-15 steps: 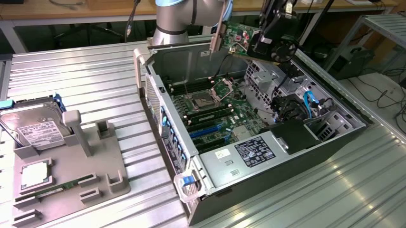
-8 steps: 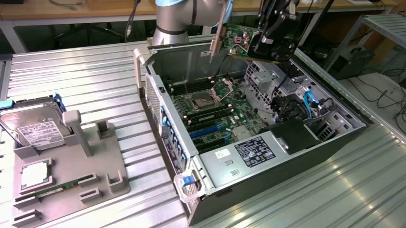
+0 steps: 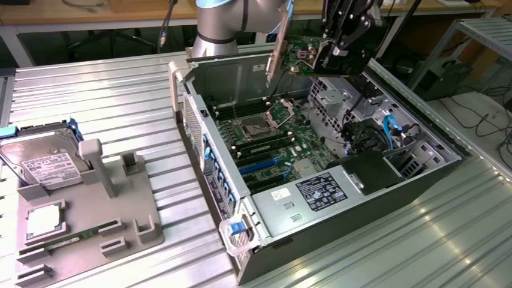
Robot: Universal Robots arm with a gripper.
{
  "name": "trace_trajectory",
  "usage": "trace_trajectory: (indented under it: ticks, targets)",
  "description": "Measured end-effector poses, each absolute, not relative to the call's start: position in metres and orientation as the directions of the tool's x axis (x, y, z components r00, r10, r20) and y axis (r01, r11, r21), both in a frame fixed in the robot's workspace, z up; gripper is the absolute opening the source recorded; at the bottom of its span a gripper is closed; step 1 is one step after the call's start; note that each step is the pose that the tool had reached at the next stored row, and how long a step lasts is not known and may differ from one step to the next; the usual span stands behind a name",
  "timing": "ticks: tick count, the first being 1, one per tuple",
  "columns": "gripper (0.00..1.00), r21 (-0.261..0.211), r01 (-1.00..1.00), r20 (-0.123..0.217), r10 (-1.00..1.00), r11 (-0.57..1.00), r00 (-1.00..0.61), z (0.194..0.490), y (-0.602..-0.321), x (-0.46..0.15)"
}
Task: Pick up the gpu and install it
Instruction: 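Insert the gpu into the slot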
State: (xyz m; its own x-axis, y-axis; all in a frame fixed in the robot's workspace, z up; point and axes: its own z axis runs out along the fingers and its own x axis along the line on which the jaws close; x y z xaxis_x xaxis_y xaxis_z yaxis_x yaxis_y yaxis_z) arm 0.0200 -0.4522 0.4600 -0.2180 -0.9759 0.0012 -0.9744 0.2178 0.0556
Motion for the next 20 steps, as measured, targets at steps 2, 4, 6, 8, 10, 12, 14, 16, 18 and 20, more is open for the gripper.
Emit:
trace_trajectory:
  ticks: [2,4,6,8,10,12,14,16,18,20]
  targets:
    - [0.27,0.056,-0.98,0.001,-0.981,0.193,-0.194,0.46,-0.4522,0.0201]
    - [0.27,0.056,-0.984,0.001,-0.985,0.169,-0.17,0.46,-0.4522,0.0201]
    - [0.27,0.056,-0.99,0.001,-0.991,0.132,-0.132,0.4599,-0.4522,0.0201]
    - [0.27,0.056,-0.992,0.001,-0.993,0.116,-0.116,0.4599,-0.4522,0.02]
    - [0.27,0.056,-0.993,0.001,-0.995,0.1,-0.1,0.4598,-0.4522,0.0201]
    - [0.27,0.056,-0.995,0.001,-0.997,0.079,-0.079,0.4597,-0.4522,0.0201]
    - [0.27,0.056,-0.997,0.001,-0.999,0.048,-0.048,0.4596,-0.4522,0.0201]
    - [0.27,0.056,-0.998,0.001,-1.0,0.019,-0.019,0.4596,-0.4522,0.02]
    - [0.27,0.056,-0.998,0.001,-1.0,-0.005,0.005,0.4594,-0.4524,0.02]
    - [0.27,0.055,-0.998,-0.005,-1.0,-0.017,0.017,0.4588,-0.4527,0.0197]
